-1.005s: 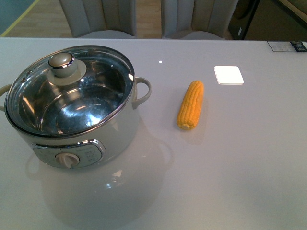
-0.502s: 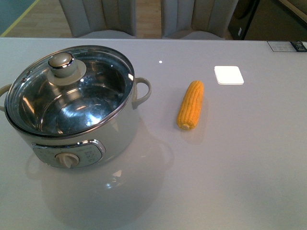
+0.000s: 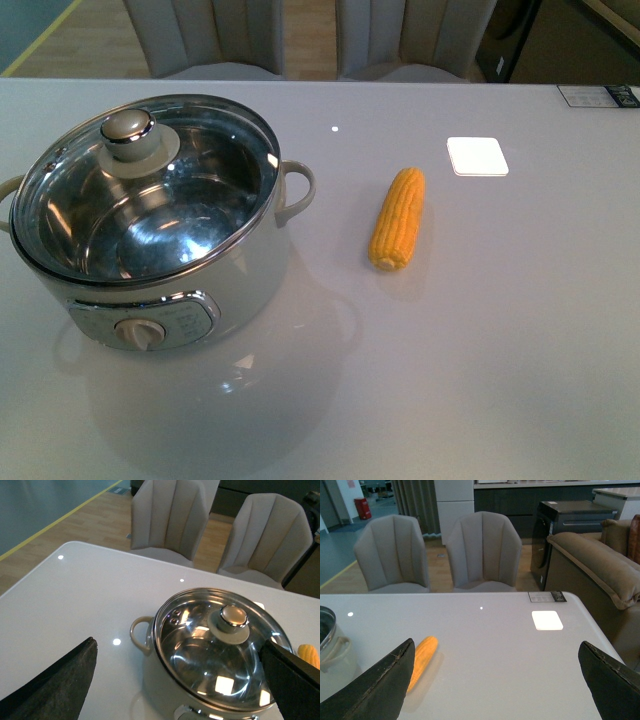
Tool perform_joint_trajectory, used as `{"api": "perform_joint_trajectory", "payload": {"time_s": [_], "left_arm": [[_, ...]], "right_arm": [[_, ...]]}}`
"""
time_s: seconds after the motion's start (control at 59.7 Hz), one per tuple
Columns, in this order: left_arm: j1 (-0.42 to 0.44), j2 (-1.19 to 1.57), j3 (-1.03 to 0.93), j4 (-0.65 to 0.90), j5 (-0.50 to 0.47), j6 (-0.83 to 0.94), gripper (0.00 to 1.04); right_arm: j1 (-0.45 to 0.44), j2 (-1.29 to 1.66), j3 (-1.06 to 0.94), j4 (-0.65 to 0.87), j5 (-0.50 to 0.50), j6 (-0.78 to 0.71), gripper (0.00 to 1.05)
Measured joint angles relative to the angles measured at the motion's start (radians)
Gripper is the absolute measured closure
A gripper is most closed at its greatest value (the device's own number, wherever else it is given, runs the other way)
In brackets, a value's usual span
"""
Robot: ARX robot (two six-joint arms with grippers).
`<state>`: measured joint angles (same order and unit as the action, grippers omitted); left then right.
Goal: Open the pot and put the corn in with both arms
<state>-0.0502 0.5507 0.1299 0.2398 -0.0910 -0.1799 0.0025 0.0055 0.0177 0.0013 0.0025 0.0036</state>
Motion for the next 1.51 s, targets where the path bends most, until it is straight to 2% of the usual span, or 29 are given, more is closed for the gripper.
{"api": "perform_joint_trajectory", "payload": {"time_s": [0.218,0.301,0.385,0.804,1.122,1.507], "left_arm": [[-0.014,0.561,0.103,0.516,0.117,0.041,0.07],[-0.023,0.763,0.171,0.639,0.151,0.064,0.07],[-0.035,0.912,0.234,0.692,0.175,0.084,0.07],[-0.095,1.372,0.524,0.735,0.203,0.219,0.07],[-0.130,1.507,0.612,0.735,0.181,0.262,0.07],[-0.145,1.542,0.631,0.755,0.147,0.234,0.07]], "right_arm": [[0.000,0.000,0.000,0.000,0.000,0.000,0.09],[0.000,0.000,0.000,0.000,0.000,0.000,0.09],[0.000,0.000,0.000,0.000,0.000,0.000,0.09],[0.000,0.000,0.000,0.000,0.000,0.000,0.09],[0.000,0.000,0.000,0.000,0.000,0.000,0.09],[0.000,0.000,0.000,0.000,0.000,0.000,0.09]]}}
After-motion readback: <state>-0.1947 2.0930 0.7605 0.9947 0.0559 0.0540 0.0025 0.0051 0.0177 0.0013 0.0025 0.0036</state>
